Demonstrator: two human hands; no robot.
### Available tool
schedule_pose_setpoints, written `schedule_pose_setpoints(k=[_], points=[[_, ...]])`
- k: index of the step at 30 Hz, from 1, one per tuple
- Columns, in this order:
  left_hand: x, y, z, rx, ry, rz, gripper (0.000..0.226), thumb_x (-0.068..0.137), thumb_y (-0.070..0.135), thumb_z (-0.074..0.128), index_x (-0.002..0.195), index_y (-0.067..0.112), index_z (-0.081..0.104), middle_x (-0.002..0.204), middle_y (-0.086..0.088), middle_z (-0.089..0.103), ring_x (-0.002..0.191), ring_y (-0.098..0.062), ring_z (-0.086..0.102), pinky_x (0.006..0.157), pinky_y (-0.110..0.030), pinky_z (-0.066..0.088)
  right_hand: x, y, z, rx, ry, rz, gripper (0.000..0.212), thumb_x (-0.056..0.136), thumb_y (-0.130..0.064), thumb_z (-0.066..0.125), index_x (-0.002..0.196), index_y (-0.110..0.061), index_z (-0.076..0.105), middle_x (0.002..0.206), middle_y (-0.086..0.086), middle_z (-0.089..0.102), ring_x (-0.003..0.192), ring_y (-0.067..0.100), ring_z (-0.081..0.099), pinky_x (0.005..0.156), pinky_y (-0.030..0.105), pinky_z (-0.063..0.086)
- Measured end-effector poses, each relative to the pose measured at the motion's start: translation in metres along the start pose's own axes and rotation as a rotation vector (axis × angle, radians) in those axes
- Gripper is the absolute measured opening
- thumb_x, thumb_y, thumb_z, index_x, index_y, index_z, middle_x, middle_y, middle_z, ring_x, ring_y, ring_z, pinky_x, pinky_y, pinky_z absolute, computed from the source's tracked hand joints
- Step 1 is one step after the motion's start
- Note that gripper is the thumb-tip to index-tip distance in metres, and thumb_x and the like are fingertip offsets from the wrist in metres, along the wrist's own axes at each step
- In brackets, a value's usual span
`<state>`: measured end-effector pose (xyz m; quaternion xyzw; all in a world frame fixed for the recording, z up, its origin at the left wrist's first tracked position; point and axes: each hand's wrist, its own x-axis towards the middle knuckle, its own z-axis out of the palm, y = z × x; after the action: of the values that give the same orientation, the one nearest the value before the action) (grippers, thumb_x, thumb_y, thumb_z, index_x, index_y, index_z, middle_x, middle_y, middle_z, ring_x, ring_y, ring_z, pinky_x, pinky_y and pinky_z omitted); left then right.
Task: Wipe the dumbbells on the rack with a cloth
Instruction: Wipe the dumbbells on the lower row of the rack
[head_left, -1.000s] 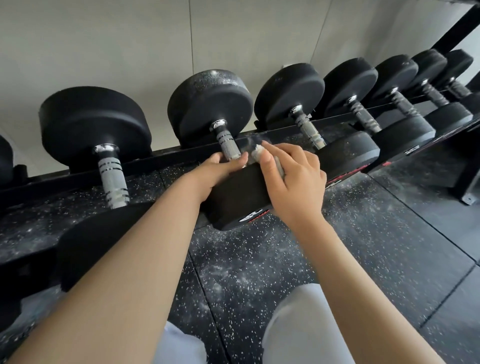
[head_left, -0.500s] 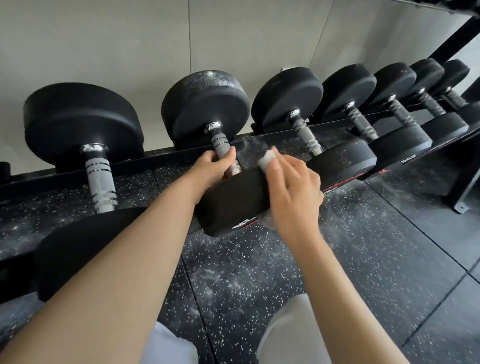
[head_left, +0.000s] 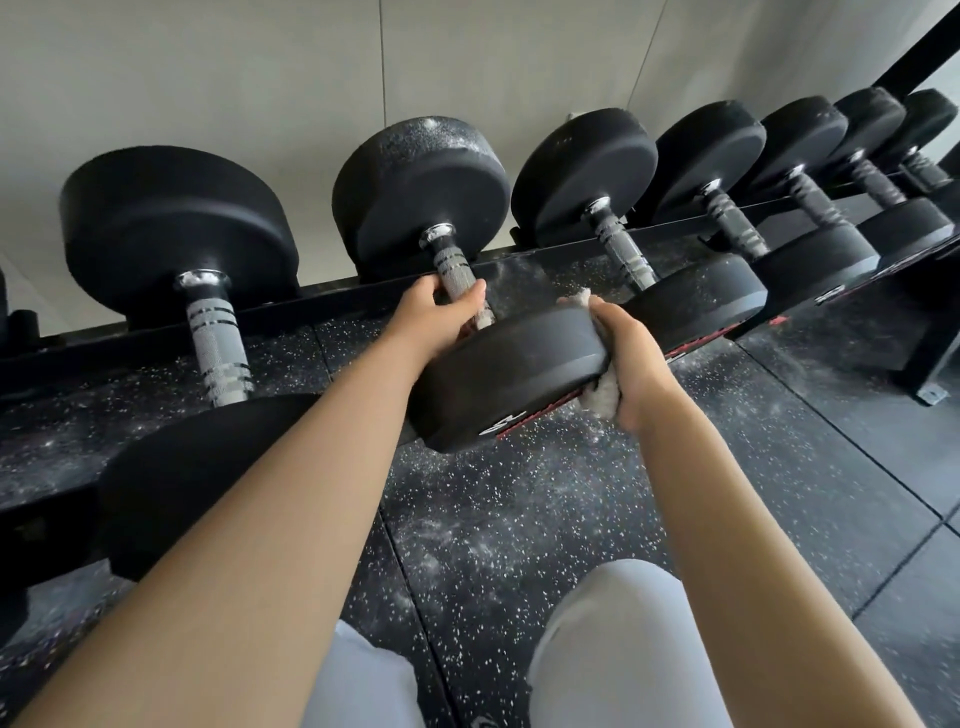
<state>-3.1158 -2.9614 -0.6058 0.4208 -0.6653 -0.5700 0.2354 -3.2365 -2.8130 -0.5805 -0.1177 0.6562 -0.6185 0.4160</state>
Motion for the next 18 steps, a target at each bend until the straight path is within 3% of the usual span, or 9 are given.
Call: schedule_pose_setpoints(k=[3,5,7,9,11,13,15,16,18], points=[[0.0,0.0,0.0,-0.012,0.003,-0.009,0.065,0.084,0.051,0.065,0.137,0.017,0.048,0.134,-0.003,0.054,0.119,-0.02,0.054,0.105,-0.04,0.043,-0.003,0.002,0.005,-0.185,0.118,-0.22,0.031,0.095,-0.044,0.053,0.079,-0.02,0.064,0.063,-0.003,0.053,0.053,0.015,0.05,0.055,0.024,0.041],[0.001,-0.001,0.0,-0.013,0.002,-0.02,0.066,0.085,0.051,0.065,0.139,0.018,0.046,0.135,-0.003,0.052,0.12,-0.02,0.053,0.105,-0.04,0.043,-0.011,0.006,0.015,-0.362,0.182,-0.409,0.036,0.089,-0.052,0.049,0.08,-0.022,0.066,0.086,-0.005,0.067,0.087,0.022,0.062,0.085,0.037,0.049],[0.0,-0.001,0.001,-0.034,-0.007,-0.018,0.066,0.085,0.05,0.065,0.139,0.018,0.046,0.133,-0.003,0.054,0.117,-0.02,0.055,0.104,-0.04,0.044,-0.018,0.01,0.024,-0.646,0.265,-0.585,0.03,0.089,-0.055,0.042,0.08,-0.037,0.065,0.114,-0.011,0.067,0.115,0.023,0.056,0.102,0.048,0.04],[-0.001,-0.001,0.0,-0.045,-0.014,-0.015,0.064,0.085,0.049,0.065,0.138,0.018,0.047,0.13,-0.003,0.056,0.115,-0.019,0.056,0.103,-0.04,0.045,-0.016,0.014,0.023,-0.7,0.271,-0.692,0.035,0.092,-0.051,0.041,0.075,-0.035,0.067,0.115,-0.013,0.066,0.116,0.022,0.055,0.102,0.048,0.04],[0.001,-0.002,0.0,-0.023,-0.008,-0.025,0.067,0.084,0.051,0.065,0.139,0.019,0.046,0.133,-0.003,0.054,0.117,-0.02,0.055,0.104,-0.04,0.044,-0.006,0.012,0.011,-0.482,0.184,-0.665,0.04,0.095,-0.046,0.044,0.09,-0.018,0.072,0.099,-0.009,0.069,0.099,0.021,0.062,0.094,0.041,0.05],[0.002,-0.002,-0.001,-0.002,-0.009,-0.021,0.069,0.084,0.053,0.064,0.141,0.02,0.044,0.137,-0.002,0.049,0.122,-0.02,0.051,0.106,-0.041,0.041,-0.001,0.005,0.002,-0.22,0.079,-0.418,0.041,0.1,-0.038,0.047,0.105,-0.005,0.071,0.087,0.003,0.063,0.072,0.016,0.061,0.065,0.022,0.053],[0.002,-0.002,0.0,-0.003,-0.01,-0.022,0.07,0.084,0.053,0.064,0.142,0.019,0.043,0.139,-0.003,0.048,0.124,-0.02,0.049,0.107,-0.04,0.04,0.0,0.001,-0.001,-0.107,-0.004,-0.207,0.038,0.101,-0.037,0.046,0.108,-0.007,0.07,0.081,0.005,0.06,0.057,0.011,0.055,0.046,0.017,0.041],[0.002,-0.002,0.0,-0.007,-0.011,-0.021,0.07,0.084,0.053,0.064,0.141,0.019,0.044,0.139,-0.003,0.049,0.123,-0.02,0.05,0.106,-0.04,0.04,0.002,0.001,-0.001,-0.141,-0.017,-0.199,0.037,0.102,-0.038,0.046,0.105,-0.012,0.072,0.079,0.002,0.063,0.057,0.01,0.056,0.048,0.019,0.041],[0.001,-0.002,0.0,-0.008,-0.012,-0.016,0.071,0.082,0.055,0.065,0.14,0.019,0.046,0.136,-0.003,0.052,0.12,-0.02,0.053,0.105,-0.04,0.042,0.001,0.0,0.0,-0.28,0.009,-0.331,0.032,0.101,-0.038,0.048,0.094,-0.019,0.073,0.082,-0.002,0.066,0.072,0.012,0.06,0.067,0.026,0.048]])
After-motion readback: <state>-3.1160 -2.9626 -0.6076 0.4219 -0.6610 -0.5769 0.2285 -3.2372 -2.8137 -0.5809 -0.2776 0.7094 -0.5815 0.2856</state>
